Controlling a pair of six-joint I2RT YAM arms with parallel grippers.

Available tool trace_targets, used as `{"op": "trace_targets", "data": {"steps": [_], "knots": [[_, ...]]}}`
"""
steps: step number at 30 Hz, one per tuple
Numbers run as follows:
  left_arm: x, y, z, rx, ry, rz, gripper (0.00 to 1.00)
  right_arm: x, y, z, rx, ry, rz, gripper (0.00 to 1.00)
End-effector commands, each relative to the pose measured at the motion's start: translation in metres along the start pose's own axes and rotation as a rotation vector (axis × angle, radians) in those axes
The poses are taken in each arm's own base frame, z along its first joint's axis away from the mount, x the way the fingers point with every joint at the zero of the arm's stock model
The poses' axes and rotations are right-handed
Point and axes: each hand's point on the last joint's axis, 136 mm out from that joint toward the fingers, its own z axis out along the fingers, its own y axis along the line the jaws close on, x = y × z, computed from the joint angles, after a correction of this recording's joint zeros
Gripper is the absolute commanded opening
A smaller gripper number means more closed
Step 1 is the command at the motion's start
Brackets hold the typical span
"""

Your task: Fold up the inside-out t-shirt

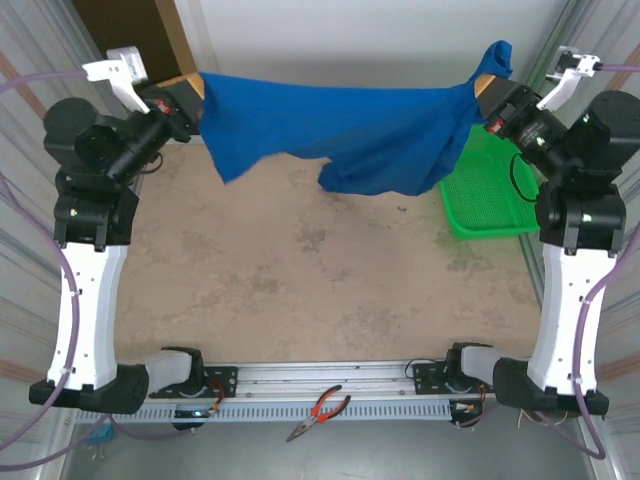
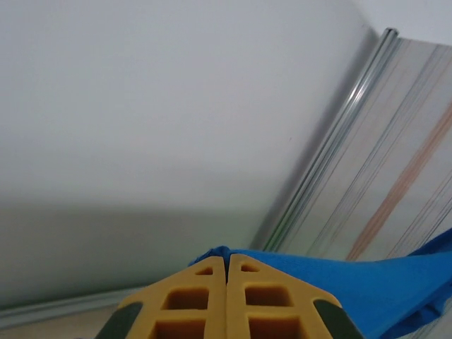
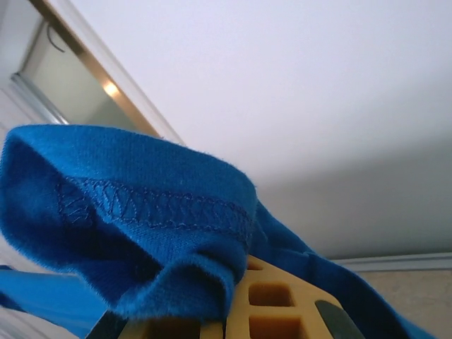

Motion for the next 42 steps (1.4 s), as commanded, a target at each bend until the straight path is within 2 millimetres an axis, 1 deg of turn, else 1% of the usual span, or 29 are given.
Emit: {"op": "trace_targets", "data": {"steps": [1, 3, 4, 7, 9, 12, 14, 15, 16, 17, 19, 22, 27, 29, 31, 34, 36, 38, 40, 42], "knots": [[-0.015, -0.01, -0.017, -0.001, -0.057, 0.001, 0.0, -0.029, 0.045, -0.026, -0.102, -0.097, -0.052, 0.0], [-0.016, -0.005, -0.017, -0.035, -0.057, 0.02, 0.0, -0.035, 0.052, -0.025, -0.13, -0.103, -0.047, 0.0], [-0.014, 0.0, -0.015, -0.053, -0.048, 0.023, 0.0, -0.035, 0.051, -0.02, -0.138, -0.095, -0.041, 0.0], [0.001, 0.021, 0.002, -0.103, 0.009, 0.012, 0.0, -0.027, 0.032, 0.004, -0.131, -0.041, -0.001, 0.0], [0.015, 0.035, 0.013, -0.122, 0.043, 0.004, 0.0, -0.014, 0.012, 0.023, -0.108, 0.009, 0.027, 0.0], [0.028, 0.05, 0.022, -0.155, 0.078, 0.014, 0.0, 0.003, -0.008, 0.038, -0.086, 0.061, 0.054, 0.0], [0.03, 0.051, 0.022, -0.159, 0.086, 0.025, 0.0, 0.01, -0.011, 0.04, -0.089, 0.083, 0.065, 0.0], [0.03, 0.049, 0.02, -0.155, 0.087, 0.026, 0.0, 0.012, -0.009, 0.039, -0.095, 0.087, 0.065, 0.0], [0.029, 0.045, 0.017, -0.141, 0.084, 0.025, 0.0, 0.012, 0.0, 0.034, -0.11, 0.084, 0.055, 0.0], [0.028, 0.04, 0.013, -0.124, 0.078, 0.02, 0.0, 0.018, -0.001, 0.032, -0.107, 0.095, 0.062, 0.0], [0.029, 0.03, 0.004, -0.095, 0.07, 0.001, 0.0, 0.022, 0.011, 0.023, -0.132, 0.097, 0.053, 0.0], [0.033, 0.014, -0.014, -0.053, 0.065, -0.03, 0.0, 0.026, 0.033, 0.005, -0.167, 0.091, 0.028, 0.0], [0.041, -0.01, -0.051, -0.011, 0.052, -0.061, 0.0, 0.023, 0.067, -0.031, -0.225, 0.055, 0.006, 0.0], [0.043, -0.016, -0.064, -0.009, 0.04, -0.076, 0.0, 0.02, 0.077, -0.042, -0.241, 0.036, 0.002, 0.0], [0.042, -0.02, -0.074, -0.011, 0.024, -0.09, 0.0, 0.017, 0.083, -0.05, -0.251, 0.022, 0.003, 0.0], [0.039, -0.02, -0.08, -0.027, 0.007, -0.104, 0.0, 0.012, 0.088, -0.053, -0.265, 0.001, 0.006, 0.0], [0.04, -0.014, -0.076, -0.052, 0.014, -0.107, 0.0, 0.011, 0.083, -0.045, -0.257, 0.003, 0.01, 0.0], [0.046, -0.002, -0.066, -0.087, 0.042, -0.11, 0.0, 0.014, 0.069, -0.026, -0.233, 0.018, 0.025, 0.0], [0.059, 0.015, -0.051, -0.125, 0.082, -0.109, 0.0, 0.022, 0.051, -0.002, -0.21, 0.045, 0.045, 0.0], [0.078, 0.037, -0.033, -0.176, 0.136, -0.107, 0.0, 0.036, 0.028, 0.027, -0.172, 0.086, 0.059, 0.0]]}}
